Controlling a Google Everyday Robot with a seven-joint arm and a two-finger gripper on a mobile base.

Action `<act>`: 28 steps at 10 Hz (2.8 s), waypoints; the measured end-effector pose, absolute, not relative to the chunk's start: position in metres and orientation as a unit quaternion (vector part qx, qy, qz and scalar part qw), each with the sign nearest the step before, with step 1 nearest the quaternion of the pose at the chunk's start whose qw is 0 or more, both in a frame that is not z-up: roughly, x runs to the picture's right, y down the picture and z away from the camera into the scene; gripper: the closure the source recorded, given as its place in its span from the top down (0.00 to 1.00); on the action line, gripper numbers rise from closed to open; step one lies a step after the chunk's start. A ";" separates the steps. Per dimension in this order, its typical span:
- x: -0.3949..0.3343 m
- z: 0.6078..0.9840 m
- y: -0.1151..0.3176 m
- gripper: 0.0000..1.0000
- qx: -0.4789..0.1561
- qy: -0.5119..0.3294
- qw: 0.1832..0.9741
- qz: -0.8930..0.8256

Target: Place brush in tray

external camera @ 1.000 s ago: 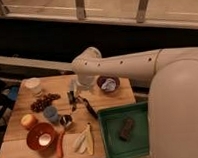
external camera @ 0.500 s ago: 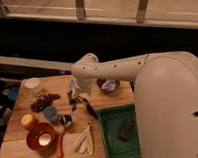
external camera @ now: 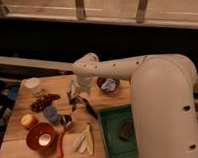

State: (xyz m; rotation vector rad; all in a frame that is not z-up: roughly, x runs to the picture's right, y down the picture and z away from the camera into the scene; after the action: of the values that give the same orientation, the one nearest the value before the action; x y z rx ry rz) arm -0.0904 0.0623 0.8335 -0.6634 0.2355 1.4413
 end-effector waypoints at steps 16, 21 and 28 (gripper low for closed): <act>-0.083 0.905 0.117 0.53 -0.361 0.180 0.674 0.619; -0.082 0.897 0.116 0.03 -0.353 0.166 0.680 0.621; -0.077 0.848 0.072 0.00 -0.325 0.102 0.688 0.641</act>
State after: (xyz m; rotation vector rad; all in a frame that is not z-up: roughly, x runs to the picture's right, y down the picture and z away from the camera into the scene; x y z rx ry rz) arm -0.0766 0.0720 0.8483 -0.7267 0.2279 1.4345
